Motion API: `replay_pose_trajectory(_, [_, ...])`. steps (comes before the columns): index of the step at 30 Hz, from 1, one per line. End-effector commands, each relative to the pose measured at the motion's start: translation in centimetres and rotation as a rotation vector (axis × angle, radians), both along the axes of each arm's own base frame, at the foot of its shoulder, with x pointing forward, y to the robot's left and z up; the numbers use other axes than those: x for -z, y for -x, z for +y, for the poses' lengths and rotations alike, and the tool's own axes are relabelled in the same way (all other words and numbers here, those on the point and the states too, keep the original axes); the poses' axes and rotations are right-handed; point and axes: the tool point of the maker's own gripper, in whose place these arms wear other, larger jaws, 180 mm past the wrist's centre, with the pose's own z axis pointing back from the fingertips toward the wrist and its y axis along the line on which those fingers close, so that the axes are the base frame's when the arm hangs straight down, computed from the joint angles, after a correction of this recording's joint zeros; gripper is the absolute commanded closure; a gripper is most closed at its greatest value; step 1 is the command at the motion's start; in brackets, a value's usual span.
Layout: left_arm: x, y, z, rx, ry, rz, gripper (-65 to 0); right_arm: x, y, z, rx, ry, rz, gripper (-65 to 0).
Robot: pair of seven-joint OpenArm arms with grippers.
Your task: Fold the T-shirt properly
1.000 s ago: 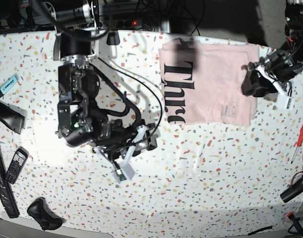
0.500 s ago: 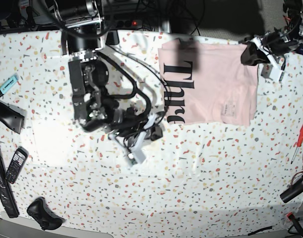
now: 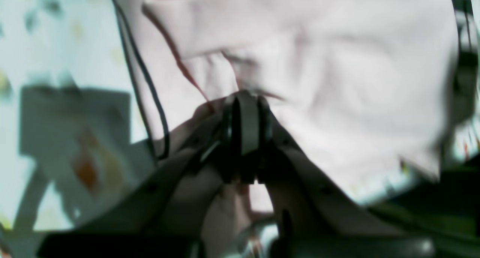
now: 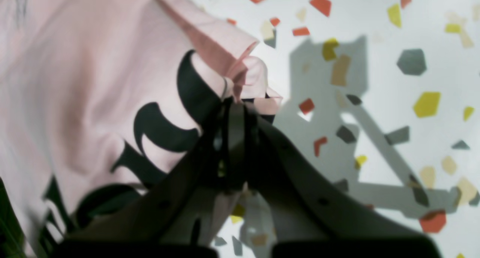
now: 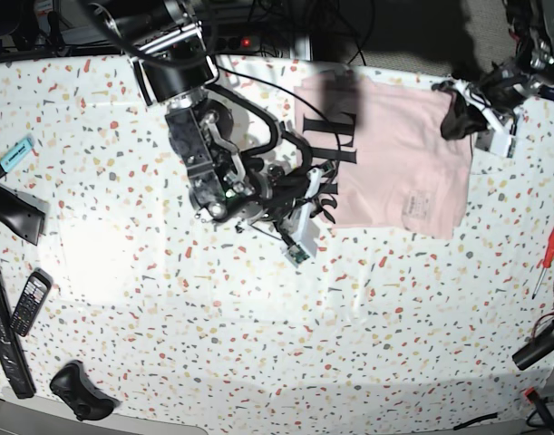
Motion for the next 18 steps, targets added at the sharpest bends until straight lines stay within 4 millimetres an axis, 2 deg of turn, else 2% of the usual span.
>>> replay_pose_trajectory(1, [2.5,1.3,2.3,-0.021,-0.123,0.127,-0.4,-1.1,-0.7,0.2,-0.013,-0.001,-0.031,0.0])
replay_pose_trajectory(6, [3.2,-2.4,3.0,-0.06,-0.108,0.104,-0.4,-0.2,0.2,-0.7,-0.026,0.034,-0.012,0.0])
replay_pose_trajectory(10, [2.5,-5.8,2.1,-0.042,-0.088,0.054,-0.4,-0.2,2.3,-1.2,-0.032,0.027,-0.021,0.0])
replay_pose_trajectory(18, [0.5,-10.0,-7.2,0.269,-0.068,-0.056,-0.5,-1.9,9.0,1.5,-0.115,-0.047,-0.045,0.0])
